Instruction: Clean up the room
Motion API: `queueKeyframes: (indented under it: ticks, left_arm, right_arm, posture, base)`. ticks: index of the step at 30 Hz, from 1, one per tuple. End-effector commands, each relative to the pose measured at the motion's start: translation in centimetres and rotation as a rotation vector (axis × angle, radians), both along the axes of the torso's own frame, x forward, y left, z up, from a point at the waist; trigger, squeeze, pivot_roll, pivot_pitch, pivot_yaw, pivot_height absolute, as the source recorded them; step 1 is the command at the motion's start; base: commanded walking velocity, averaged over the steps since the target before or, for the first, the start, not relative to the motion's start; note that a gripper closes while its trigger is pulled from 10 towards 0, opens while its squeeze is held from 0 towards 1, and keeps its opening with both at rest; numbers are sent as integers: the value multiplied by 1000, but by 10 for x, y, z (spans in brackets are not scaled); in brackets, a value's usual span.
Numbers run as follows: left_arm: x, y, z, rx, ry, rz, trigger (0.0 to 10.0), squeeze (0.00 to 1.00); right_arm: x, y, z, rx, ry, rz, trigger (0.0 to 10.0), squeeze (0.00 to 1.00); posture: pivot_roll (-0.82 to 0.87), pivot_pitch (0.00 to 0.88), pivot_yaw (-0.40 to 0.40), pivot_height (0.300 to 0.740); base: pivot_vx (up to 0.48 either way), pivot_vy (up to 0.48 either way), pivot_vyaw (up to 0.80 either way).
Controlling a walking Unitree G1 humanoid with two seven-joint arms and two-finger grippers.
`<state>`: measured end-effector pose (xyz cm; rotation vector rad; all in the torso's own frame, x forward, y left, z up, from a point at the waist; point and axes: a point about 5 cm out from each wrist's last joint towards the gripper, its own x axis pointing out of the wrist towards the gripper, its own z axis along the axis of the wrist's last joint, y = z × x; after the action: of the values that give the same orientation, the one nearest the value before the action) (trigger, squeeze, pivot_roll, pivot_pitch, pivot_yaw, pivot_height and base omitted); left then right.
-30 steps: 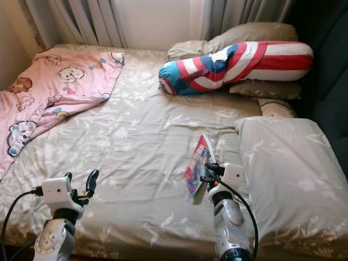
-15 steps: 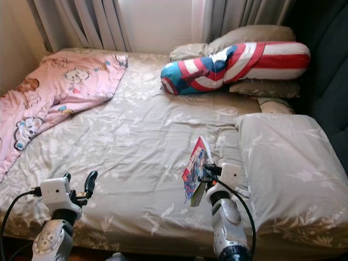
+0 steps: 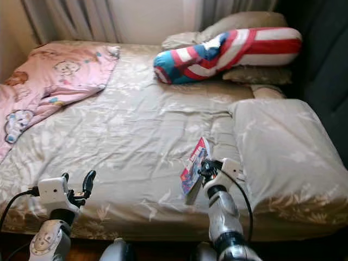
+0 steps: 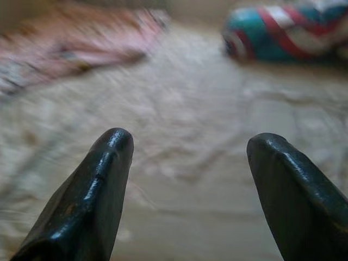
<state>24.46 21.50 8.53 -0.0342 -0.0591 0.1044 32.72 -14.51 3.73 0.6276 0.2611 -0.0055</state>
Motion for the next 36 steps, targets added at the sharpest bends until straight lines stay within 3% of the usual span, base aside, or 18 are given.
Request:
queueKeyframes:
  ticks: [1,6,11,16,19,22,26,36]
  left_arm:
    - [-9,5,-7,-9,47,14,10000,0]
    - [-17,7,-6,7,62,10,10000,0]
    - [-38,13,0,32,86,10,10000,0]
    - [-48,14,5,49,101,4,10000,0]
    - [-61,13,11,63,125,-6,10000,0]
    - [-69,11,13,66,143,-16,10000,0]
    - [-82,7,23,74,163,-28,10000,0]
    - [-89,0,26,66,200,-41,10000,0]
  right_arm:
    - [10,7,10,36,-22,26,10000,0]
    - [19,13,20,107,-44,60,10000,0]
    - [37,23,50,369,-160,104,10000,0]
    - [43,19,59,427,-193,86,10000,0]
    - [39,-7,46,467,-100,-90,10000,0]
    - [31,-19,32,519,-42,-187,10000,0]
    - [12,-39,5,467,78,-300,10000,0]
    - [-1,-55,-9,452,141,-399,10000,0]
  posture:
    - [98,171,19,665]
    - [117,186,30,665]
    - [185,246,71,665]
    - [201,266,82,665]
    - [245,313,105,665]
    - [262,326,115,665]
    - [297,372,135,665]
    - [282,395,137,665]
  base:
    - [0,0,0]
    - [0,0,0]
    - [0,0,0]
    - [0,0,0]
    - [0,0,0]
    - [0,0,0]
    - [0,0,0]
    - [0,0,0]
